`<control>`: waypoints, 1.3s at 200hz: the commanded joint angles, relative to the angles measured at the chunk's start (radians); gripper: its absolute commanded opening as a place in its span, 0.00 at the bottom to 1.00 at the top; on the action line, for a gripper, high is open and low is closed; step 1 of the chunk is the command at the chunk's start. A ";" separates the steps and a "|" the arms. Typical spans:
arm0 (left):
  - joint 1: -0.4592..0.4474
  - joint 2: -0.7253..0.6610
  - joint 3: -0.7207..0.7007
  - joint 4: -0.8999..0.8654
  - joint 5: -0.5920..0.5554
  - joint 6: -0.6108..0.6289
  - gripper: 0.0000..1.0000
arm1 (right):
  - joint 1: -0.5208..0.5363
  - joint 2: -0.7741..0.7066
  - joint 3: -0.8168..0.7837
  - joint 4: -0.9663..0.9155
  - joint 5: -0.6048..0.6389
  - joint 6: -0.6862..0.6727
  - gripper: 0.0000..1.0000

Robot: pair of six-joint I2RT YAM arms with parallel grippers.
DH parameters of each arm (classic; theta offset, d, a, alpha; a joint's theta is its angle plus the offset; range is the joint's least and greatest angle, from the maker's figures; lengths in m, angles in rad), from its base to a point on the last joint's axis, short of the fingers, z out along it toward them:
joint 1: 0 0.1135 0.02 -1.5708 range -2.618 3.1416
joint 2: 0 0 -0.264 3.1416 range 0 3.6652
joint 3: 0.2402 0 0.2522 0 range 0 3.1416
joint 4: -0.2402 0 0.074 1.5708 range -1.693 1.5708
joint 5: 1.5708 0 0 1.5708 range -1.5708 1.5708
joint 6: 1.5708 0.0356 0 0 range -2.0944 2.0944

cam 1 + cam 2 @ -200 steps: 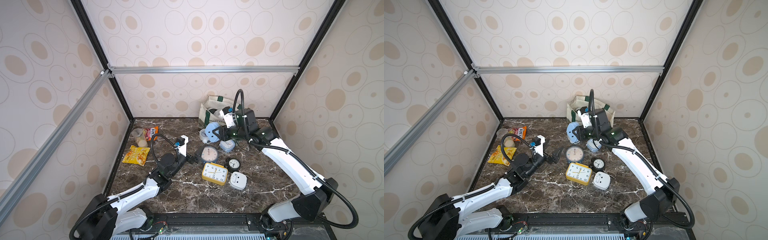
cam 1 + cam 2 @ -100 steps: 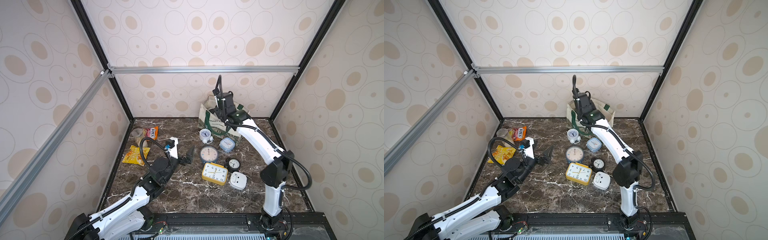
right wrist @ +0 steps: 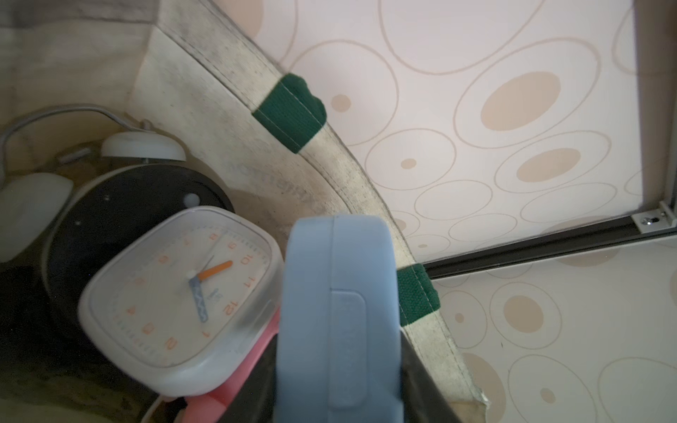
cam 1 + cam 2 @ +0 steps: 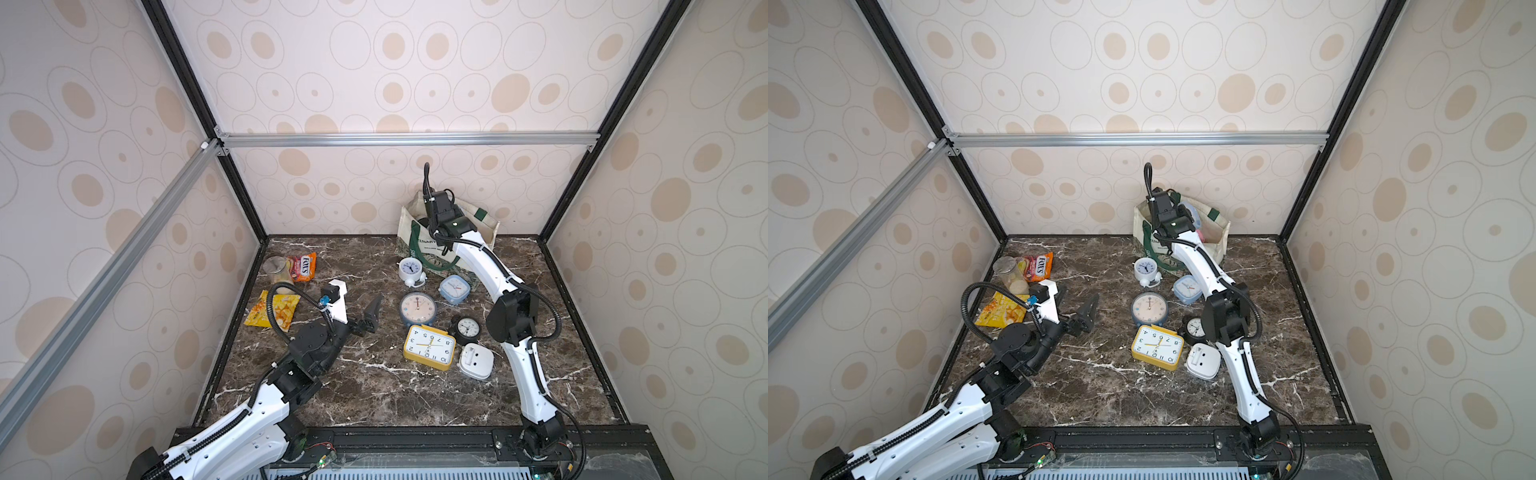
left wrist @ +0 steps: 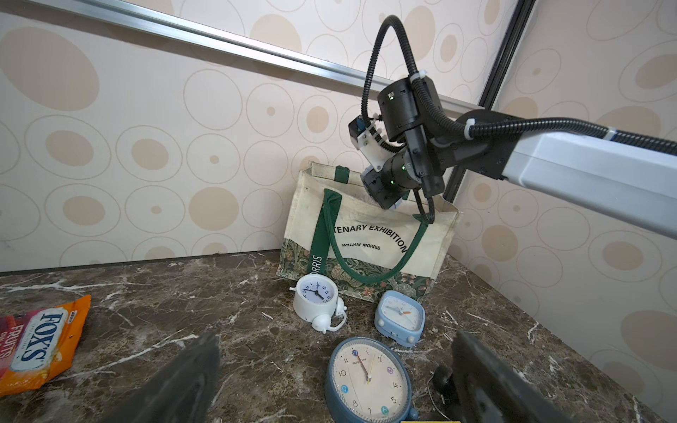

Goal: Put the alarm clock into the canvas bag
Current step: Place the alarm at the canvas bag, then move the alarm to the center of the board.

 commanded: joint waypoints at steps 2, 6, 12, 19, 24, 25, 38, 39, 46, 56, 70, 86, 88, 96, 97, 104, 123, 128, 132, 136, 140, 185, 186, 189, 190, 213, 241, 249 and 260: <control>-0.005 -0.002 0.015 -0.026 0.034 -0.021 0.98 | -0.003 0.015 0.025 -0.011 0.008 0.043 0.32; -0.005 0.001 0.018 -0.027 0.042 -0.023 0.98 | -0.004 0.018 0.028 -0.015 0.004 0.047 0.34; -0.005 0.002 0.021 -0.029 0.050 -0.026 0.98 | -0.005 0.020 0.032 -0.021 0.000 0.055 0.40; -0.006 0.004 0.025 -0.030 0.055 -0.031 0.98 | -0.006 0.019 0.032 -0.026 -0.004 0.062 0.48; -0.005 0.002 0.025 -0.031 0.054 -0.033 0.98 | -0.005 0.019 0.032 -0.030 -0.005 0.068 0.50; -0.005 0.001 0.025 -0.031 0.054 -0.033 0.98 | -0.005 0.019 0.032 -0.030 -0.005 0.068 0.50; -0.006 -0.001 0.024 -0.028 0.049 -0.032 0.98 | -0.006 0.011 0.035 -0.045 -0.015 0.085 0.54; -0.006 -0.001 0.024 -0.027 0.049 -0.032 0.98 | -0.006 0.010 0.035 -0.046 -0.016 0.087 0.55; -0.005 0.000 0.024 -0.030 0.045 -0.029 0.98 | -0.006 -0.001 0.030 -0.050 -0.024 0.098 0.61; -0.005 0.002 0.027 -0.038 0.039 -0.029 0.98 | -0.007 -0.019 0.022 -0.050 -0.028 0.109 0.65; -0.005 0.008 0.035 -0.051 0.041 -0.026 0.98 | -0.006 -0.047 0.018 -0.065 -0.036 0.133 0.66; -0.005 0.023 0.054 -0.075 0.044 -0.031 0.98 | 0.001 -0.110 -0.025 -0.045 -0.042 0.147 0.67; -0.005 0.025 0.056 -0.080 0.043 -0.031 0.98 | 0.002 -0.120 -0.033 -0.042 -0.043 0.148 0.67; -0.004 0.034 0.068 -0.095 0.043 -0.041 0.98 | 0.011 -0.164 -0.063 -0.026 -0.049 0.153 0.67; -0.004 0.036 0.069 -0.097 0.043 -0.041 0.98 | 0.012 -0.170 -0.068 -0.023 -0.049 0.154 0.67; -0.004 0.045 0.079 -0.107 0.047 -0.045 0.98 | 0.020 -0.213 -0.100 -0.004 -0.055 0.158 0.68; -0.004 0.076 0.106 -0.135 0.088 -0.044 0.98 | 0.047 -0.339 -0.219 0.040 -0.095 0.173 0.72; -0.004 0.088 0.117 -0.146 0.098 -0.044 0.98 | 0.056 -0.375 -0.254 0.063 -0.098 0.170 0.73; -0.004 0.097 0.126 -0.156 0.105 -0.044 0.98 | 0.062 -0.403 -0.284 0.080 -0.100 0.168 0.75; -0.003 0.108 0.136 -0.168 0.114 -0.043 0.98 | 0.069 -0.426 -0.310 0.093 -0.104 0.166 0.77; -0.004 0.120 0.145 -0.179 0.126 -0.040 0.98 | 0.075 -0.452 -0.329 0.097 -0.110 0.168 0.79; -0.004 0.292 0.264 -0.325 0.223 -0.015 0.98 | 0.115 -0.692 -0.551 0.051 -0.243 0.296 0.89; -0.004 0.294 0.267 -0.327 0.224 -0.017 0.98 | 0.115 -0.697 -0.561 0.050 -0.249 0.301 0.89; -0.006 0.306 0.275 -0.332 0.225 -0.021 0.99 | 0.115 -0.715 -0.588 0.047 -0.262 0.314 0.90; -0.005 0.310 0.276 -0.333 0.228 -0.022 0.98 | 0.116 -0.721 -0.595 0.047 -0.269 0.318 0.90; -0.005 0.387 0.311 -0.354 0.248 -0.057 0.98 | 0.116 -0.844 -0.801 0.018 -0.381 0.415 0.92; -0.004 0.485 0.323 -0.388 0.203 -0.121 0.98 | 0.114 -0.972 -1.100 0.049 -0.518 0.537 1.00; -0.002 0.507 0.317 -0.386 0.199 -0.144 0.98 | 0.113 -0.989 -1.165 0.056 -0.556 0.565 1.00; 0.004 0.531 0.304 -0.373 0.212 -0.178 0.98 | 0.113 -0.995 -1.237 0.066 -0.603 0.603 1.00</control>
